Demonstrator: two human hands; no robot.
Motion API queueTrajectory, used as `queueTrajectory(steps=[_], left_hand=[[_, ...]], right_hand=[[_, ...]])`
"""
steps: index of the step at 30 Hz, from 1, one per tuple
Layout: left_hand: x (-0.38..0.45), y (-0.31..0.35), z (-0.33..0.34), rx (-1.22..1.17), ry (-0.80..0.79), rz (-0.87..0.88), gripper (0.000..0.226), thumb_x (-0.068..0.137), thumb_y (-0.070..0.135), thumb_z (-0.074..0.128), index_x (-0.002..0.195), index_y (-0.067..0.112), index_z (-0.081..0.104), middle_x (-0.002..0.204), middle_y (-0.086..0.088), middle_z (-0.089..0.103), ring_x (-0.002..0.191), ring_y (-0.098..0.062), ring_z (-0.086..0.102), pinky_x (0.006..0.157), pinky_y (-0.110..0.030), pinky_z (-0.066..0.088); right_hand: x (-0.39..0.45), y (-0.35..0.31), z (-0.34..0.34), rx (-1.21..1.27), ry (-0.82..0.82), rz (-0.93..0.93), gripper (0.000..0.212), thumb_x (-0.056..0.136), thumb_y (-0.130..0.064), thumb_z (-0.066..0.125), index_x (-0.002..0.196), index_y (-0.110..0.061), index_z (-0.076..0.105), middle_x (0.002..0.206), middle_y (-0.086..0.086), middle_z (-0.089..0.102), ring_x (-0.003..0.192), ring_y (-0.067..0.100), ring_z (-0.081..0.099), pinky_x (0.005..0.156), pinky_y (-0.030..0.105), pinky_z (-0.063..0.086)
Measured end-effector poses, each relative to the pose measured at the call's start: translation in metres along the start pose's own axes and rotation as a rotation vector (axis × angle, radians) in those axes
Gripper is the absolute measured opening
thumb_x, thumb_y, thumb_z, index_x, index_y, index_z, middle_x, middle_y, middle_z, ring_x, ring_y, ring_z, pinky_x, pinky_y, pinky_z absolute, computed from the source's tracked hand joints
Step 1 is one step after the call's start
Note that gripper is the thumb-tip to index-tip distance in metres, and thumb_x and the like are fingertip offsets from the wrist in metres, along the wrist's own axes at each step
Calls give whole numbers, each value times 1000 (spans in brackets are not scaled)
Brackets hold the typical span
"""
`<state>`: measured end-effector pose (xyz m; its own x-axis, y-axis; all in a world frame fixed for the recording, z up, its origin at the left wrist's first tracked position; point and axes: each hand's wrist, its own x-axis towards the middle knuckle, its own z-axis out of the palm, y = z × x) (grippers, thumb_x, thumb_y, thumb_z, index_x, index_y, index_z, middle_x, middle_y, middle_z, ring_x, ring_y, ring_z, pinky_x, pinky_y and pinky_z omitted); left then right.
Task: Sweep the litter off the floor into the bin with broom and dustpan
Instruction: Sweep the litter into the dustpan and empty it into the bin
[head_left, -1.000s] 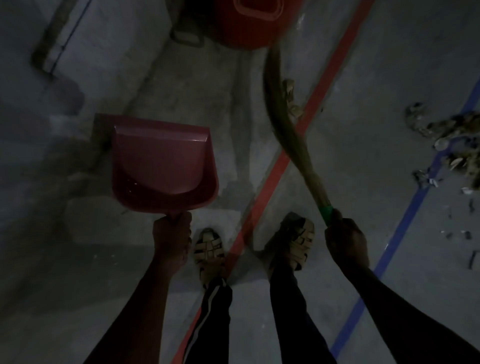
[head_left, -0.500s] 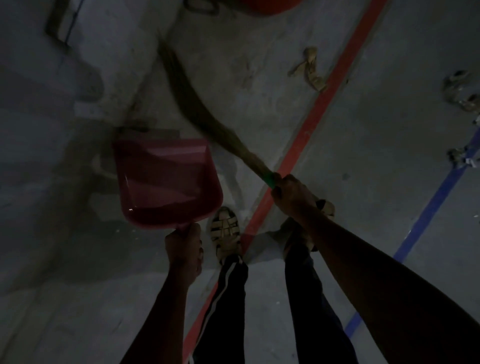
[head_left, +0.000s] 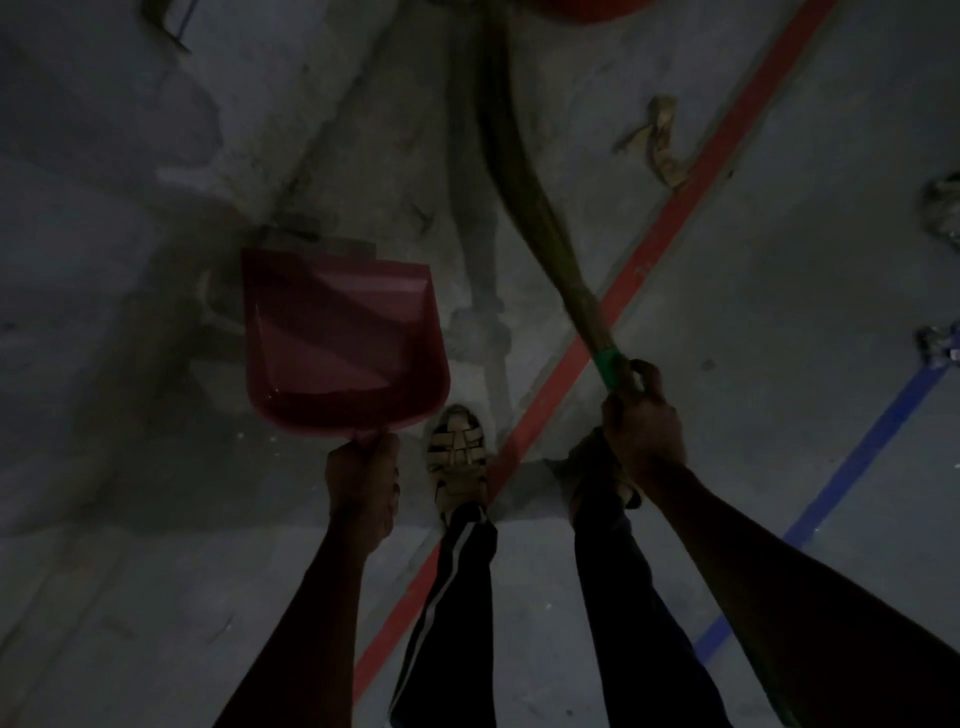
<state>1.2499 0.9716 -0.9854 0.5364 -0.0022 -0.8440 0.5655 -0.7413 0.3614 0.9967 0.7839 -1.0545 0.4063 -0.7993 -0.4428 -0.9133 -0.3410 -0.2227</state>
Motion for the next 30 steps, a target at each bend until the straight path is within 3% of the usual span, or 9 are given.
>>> queueTrajectory(steps=[3, 7, 12, 15, 18, 21, 24, 27, 30], left_hand=[[-1, 0, 8, 47, -34, 40, 47, 98, 19, 60, 57, 17, 37, 44, 0, 37, 32, -14, 32, 37, -17, 26], [-1, 14, 33, 139, -61, 87, 47, 94, 18, 63, 53, 17, 40, 45, -1, 41, 34, -15, 35, 43, -20, 29], [-9, 48, 91, 178, -123, 167, 36, 82, 28, 65, 54, 19, 44, 49, 0, 43, 42, -15, 37, 47, -27, 29], [-20, 68, 132, 241, -158, 226, 33, 76, 35, 63, 58, 13, 46, 50, -5, 45, 43, -18, 39, 46, -29, 31], [-35, 80, 178, 292, -201, 264, 34, 87, 21, 64, 59, 10, 47, 48, -2, 44, 37, -16, 39, 42, -25, 32], [-55, 86, 219, 311, -244, 299, 37, 82, 25, 64, 54, 15, 42, 42, 2, 39, 30, -14, 34, 43, -22, 31], [-78, 92, 257, 365, -274, 320, 39, 68, 46, 64, 51, 17, 43, 43, 3, 41, 32, -14, 37, 44, -23, 32], [-98, 89, 299, 433, -282, 315, 50, 70, 58, 70, 56, 16, 48, 47, 3, 47, 39, -14, 42, 44, -22, 33], [-119, 82, 342, 466, -305, 327, 50, 88, 47, 70, 61, 12, 48, 47, -2, 45, 37, -17, 41, 39, -21, 32]], right_hand=[[10, -6, -2, -63, -72, -86, 51, 92, -29, 50, 142, -19, 46, 149, 2, 38, 62, 35, 61, 56, 36, 49], [35, 13, -15, 19, -189, 86, 52, 92, -36, 45, 144, -29, 36, 135, 2, 53, 71, 37, 64, 63, 42, 55], [59, 71, -51, 38, -126, 164, 47, 96, -21, 52, 142, -18, 44, 142, 1, 40, 70, 29, 57, 58, 36, 49], [65, 116, -67, 157, -75, 341, 44, 97, -21, 51, 140, -16, 46, 139, 3, 43, 75, 28, 60, 66, 41, 56], [66, 164, -81, 356, -49, 597, 39, 98, -27, 51, 134, -14, 47, 125, 8, 52, 87, 32, 63, 74, 49, 59], [62, 209, -90, 647, -1, 882, 35, 95, -37, 50, 124, -18, 54, 102, 10, 63, 76, 31, 67, 55, 47, 61], [48, 252, -94, 708, 65, 1016, 33, 96, -33, 46, 125, -24, 58, 94, 14, 66, 67, 33, 69, 47, 43, 59], [25, 292, -107, 547, 180, 1019, 38, 89, -31, 44, 122, -17, 58, 104, 16, 60, 76, 37, 67, 62, 45, 61], [1, 327, -117, 422, 267, 1019, 34, 94, -14, 49, 126, -6, 53, 119, 20, 51, 91, 41, 60, 79, 40, 49]])
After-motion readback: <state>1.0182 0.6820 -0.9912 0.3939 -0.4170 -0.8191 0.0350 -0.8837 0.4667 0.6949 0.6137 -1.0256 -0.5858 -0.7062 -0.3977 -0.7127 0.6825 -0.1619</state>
